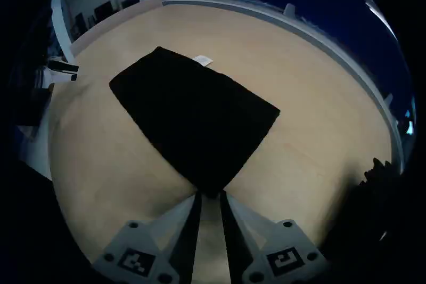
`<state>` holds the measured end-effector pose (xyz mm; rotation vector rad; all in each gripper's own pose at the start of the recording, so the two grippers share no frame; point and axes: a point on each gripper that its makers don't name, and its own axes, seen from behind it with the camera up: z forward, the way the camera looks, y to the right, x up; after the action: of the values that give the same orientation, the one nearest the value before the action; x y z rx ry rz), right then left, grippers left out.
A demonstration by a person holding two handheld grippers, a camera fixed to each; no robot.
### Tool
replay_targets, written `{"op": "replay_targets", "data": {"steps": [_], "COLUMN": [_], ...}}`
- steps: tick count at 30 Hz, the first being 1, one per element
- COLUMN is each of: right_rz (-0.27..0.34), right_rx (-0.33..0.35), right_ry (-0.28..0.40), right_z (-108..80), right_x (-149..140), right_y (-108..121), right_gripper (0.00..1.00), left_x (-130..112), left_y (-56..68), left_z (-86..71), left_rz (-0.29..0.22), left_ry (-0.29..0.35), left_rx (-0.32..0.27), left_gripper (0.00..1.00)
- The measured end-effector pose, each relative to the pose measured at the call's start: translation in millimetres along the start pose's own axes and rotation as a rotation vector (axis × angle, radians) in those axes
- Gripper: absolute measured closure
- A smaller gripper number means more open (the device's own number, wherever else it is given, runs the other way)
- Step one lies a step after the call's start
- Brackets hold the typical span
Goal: Fold towel
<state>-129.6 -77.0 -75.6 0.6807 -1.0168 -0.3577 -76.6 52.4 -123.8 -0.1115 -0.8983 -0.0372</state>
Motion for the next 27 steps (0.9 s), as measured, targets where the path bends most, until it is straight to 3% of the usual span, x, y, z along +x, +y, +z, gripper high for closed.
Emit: {"op": "replay_targets", "data": {"steps": [11, 19, 27], "right_rz": [-0.004, -0.011, -0.065], "right_rx": [-0.010, -0.014, -0.025], "right_ry": [0.014, 0.025, 0.062], "right_z": [-0.3, -1.5, -13.4], "right_x": [4, 11, 40], "right_y": [2, 3, 2], "right_gripper": [0.97, 0.97, 0.98], "left_x": [-3, -1, 7], "left_y": [1.9, 1.2, -1.4], "left_z": [1.1, -3.7, -12.9], "left_rz": [0.003, 0.003, -0.004], "left_ry": [-0.003, 0.004, 0.026], "left_rx": [-0.004, -0.005, -0.005], "left_gripper": [0.09, 0.09, 0.09]}}
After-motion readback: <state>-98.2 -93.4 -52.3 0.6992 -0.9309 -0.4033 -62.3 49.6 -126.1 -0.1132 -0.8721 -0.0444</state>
